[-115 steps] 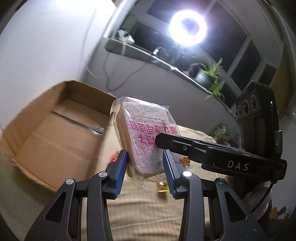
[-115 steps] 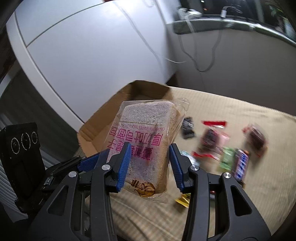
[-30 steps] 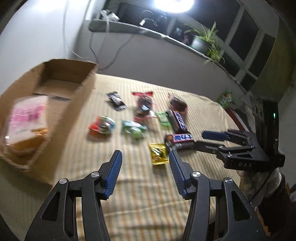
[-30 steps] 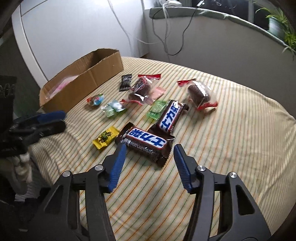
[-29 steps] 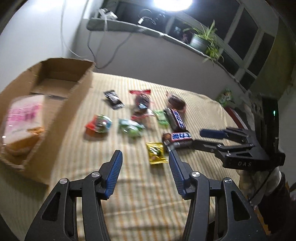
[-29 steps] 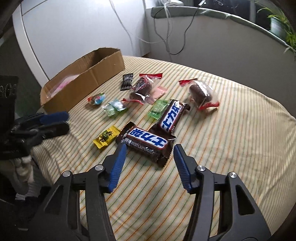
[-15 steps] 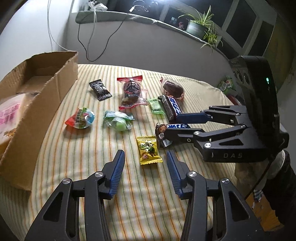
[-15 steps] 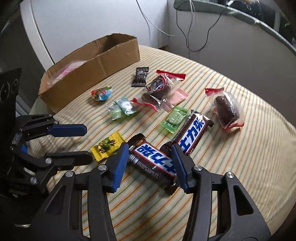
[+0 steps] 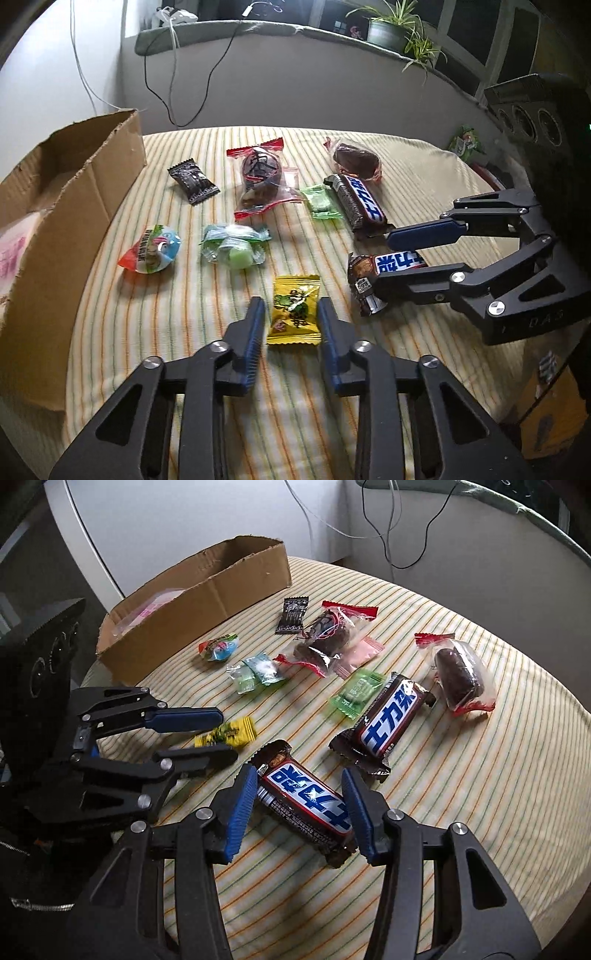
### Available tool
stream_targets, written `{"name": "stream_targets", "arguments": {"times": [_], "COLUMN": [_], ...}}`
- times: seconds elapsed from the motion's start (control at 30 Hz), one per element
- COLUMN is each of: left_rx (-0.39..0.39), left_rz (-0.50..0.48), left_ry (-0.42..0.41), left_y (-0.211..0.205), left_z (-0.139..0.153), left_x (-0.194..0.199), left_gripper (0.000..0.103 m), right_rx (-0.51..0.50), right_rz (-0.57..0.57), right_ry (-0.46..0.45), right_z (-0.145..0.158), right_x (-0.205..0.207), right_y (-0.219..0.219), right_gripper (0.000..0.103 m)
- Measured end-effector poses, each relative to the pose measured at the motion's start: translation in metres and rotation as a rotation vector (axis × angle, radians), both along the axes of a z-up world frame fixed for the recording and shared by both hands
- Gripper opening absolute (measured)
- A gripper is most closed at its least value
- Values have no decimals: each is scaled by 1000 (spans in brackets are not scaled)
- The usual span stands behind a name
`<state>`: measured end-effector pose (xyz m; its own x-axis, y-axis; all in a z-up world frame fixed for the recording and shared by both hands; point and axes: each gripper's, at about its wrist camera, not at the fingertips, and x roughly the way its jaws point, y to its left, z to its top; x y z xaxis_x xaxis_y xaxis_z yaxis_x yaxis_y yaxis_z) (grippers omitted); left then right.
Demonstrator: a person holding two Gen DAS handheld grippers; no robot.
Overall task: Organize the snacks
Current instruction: 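Grasp the yellow candy packet with the left gripper while the right gripper approaches a Snickers bar, then grasp the Snickers bar with the right gripper and lift it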
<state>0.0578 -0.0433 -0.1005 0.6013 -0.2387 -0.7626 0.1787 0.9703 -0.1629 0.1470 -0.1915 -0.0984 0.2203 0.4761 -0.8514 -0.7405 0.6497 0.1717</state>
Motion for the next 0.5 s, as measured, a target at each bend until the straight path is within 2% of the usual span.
{"name": "stream_targets", "arguments": {"times": [0.13, 0.2, 0.37, 0.43, 0.5], "left_rx": [-3, -4, -9, -10, -13], "left_rz": [1, 3, 6, 8, 11], "left_ry": [2, 1, -1, -3, -4], "left_y": [2, 3, 5, 5, 6], "left_z": [0, -1, -1, -1, 0], "left_x": [3, 2, 0, -1, -3], "left_gripper": [23, 23, 23, 22, 22], "right_rx": [-20, -44, -122, -146, -156], "right_rz": [31, 63, 119, 124, 108], "right_ry": [0, -11, -52, -51, -53], "right_z": [1, 2, -3, -9, -13], "right_x": [0, -3, -8, -8, -7], "right_y": [0, 2, 7, 10, 10], "right_gripper": [56, 67, 67, 62, 49]}}
